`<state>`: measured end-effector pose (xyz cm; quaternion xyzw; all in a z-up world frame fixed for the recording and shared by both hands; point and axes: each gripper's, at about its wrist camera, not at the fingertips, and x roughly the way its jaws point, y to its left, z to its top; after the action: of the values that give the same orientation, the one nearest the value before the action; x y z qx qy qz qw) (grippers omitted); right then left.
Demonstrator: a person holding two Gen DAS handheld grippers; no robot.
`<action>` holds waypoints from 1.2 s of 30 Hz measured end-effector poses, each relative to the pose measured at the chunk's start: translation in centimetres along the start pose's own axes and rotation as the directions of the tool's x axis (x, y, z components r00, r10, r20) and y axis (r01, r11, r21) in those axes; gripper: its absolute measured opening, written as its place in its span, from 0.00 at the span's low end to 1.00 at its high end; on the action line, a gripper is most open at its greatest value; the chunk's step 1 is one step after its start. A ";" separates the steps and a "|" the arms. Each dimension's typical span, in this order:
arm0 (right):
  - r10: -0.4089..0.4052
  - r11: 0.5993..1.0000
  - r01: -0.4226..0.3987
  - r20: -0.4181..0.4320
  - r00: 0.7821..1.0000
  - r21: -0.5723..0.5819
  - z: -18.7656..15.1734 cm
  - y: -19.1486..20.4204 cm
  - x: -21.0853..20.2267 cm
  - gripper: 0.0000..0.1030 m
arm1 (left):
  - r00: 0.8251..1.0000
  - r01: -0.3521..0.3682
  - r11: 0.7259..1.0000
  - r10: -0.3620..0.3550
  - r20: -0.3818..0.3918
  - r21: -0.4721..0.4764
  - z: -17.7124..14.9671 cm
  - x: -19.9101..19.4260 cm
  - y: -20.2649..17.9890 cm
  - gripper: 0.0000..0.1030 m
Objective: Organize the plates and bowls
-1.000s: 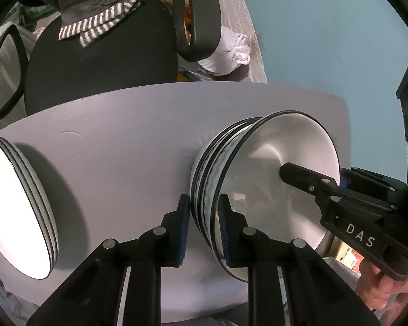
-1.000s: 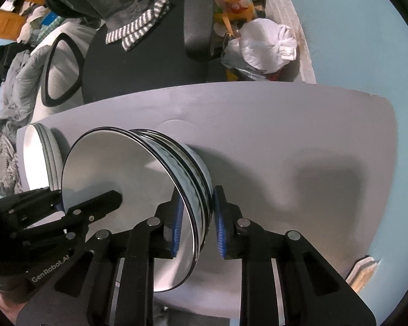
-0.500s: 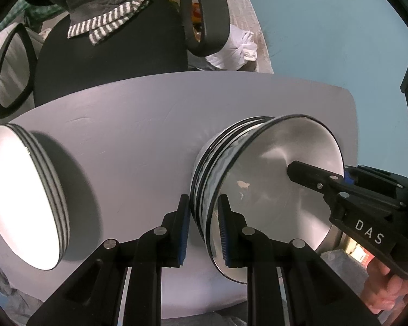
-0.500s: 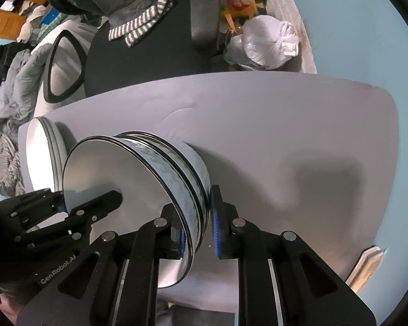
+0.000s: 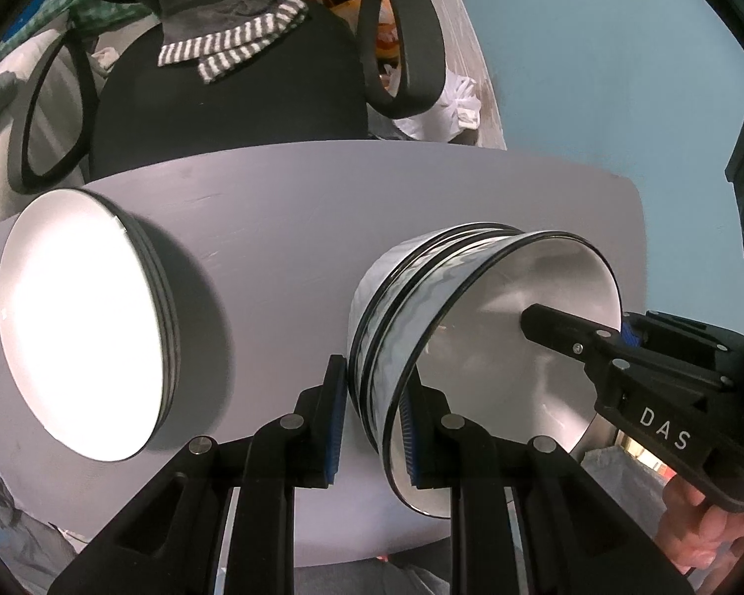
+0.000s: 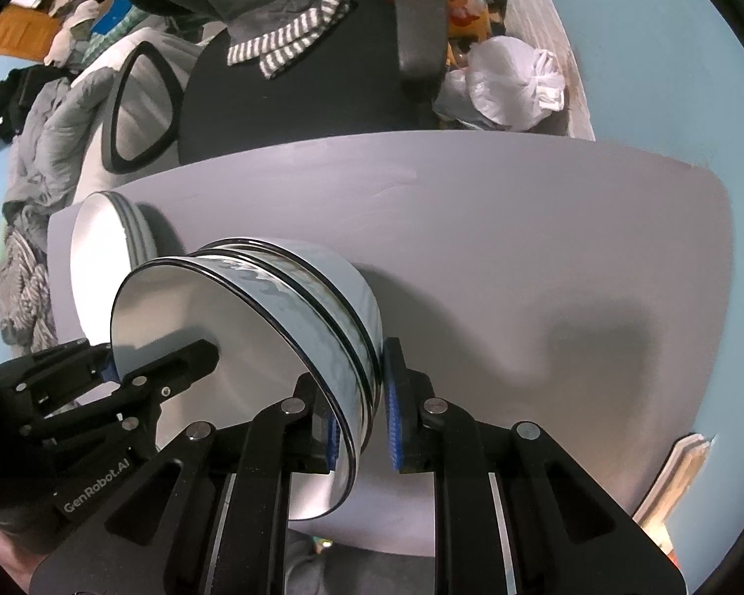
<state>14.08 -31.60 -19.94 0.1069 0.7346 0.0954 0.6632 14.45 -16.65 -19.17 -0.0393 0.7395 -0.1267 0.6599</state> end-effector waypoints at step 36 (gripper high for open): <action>-0.019 0.968 0.023 0.018 1.000 -0.252 3.4 19.7 1.3 0.15 | 0.989 0.018 0.970 0.020 0.150 -0.244 -4.7 -8.0 17.8 0.19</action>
<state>17.89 -12.39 -15.99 0.0148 0.7124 0.1801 0.6781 12.72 3.01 -15.26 -0.1294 0.6974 -0.0308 0.7042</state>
